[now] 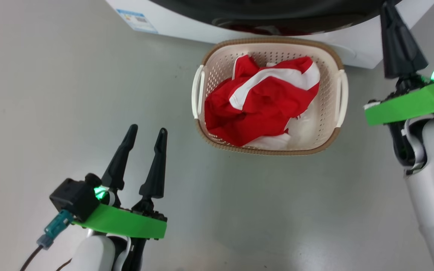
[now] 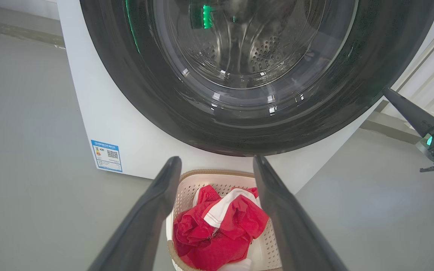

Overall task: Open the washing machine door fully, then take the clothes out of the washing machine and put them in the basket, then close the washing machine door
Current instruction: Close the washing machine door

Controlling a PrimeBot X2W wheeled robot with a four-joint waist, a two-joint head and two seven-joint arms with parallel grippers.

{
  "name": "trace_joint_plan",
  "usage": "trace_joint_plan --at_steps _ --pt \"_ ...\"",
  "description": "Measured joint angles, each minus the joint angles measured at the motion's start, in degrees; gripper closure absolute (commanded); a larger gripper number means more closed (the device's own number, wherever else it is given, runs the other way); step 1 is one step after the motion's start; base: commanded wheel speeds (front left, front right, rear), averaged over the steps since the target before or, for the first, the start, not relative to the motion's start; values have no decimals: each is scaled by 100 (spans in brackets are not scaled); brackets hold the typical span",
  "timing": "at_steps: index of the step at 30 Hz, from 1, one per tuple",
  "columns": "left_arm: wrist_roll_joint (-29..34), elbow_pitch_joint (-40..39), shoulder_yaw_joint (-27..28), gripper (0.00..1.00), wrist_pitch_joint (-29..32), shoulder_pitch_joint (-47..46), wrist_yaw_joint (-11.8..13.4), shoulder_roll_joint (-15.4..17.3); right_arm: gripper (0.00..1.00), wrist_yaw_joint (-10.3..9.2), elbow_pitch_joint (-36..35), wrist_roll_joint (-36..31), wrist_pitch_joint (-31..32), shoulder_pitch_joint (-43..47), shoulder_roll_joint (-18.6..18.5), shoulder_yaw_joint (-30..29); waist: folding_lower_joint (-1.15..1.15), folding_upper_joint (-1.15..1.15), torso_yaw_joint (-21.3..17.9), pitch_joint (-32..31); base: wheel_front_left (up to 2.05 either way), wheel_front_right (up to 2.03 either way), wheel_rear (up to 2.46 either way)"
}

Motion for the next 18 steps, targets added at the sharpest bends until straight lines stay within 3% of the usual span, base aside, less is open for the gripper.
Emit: trace_joint_plan --at_steps 1,2,18 --pt "29 24 21 0 0 23 0 0 10 0 10 8 0 64 24 15 0 0 -29 -53 0 0 0" --pt "62 44 45 0 0 63 0 0 0 0 13 10 0 135 41 29 0 0 -58 -106 0 0 0" --pt "559 261 442 0 0 534 0 4 0 0 100 91 1 1233 393 266 0 0 -618 -894 0 0 0"
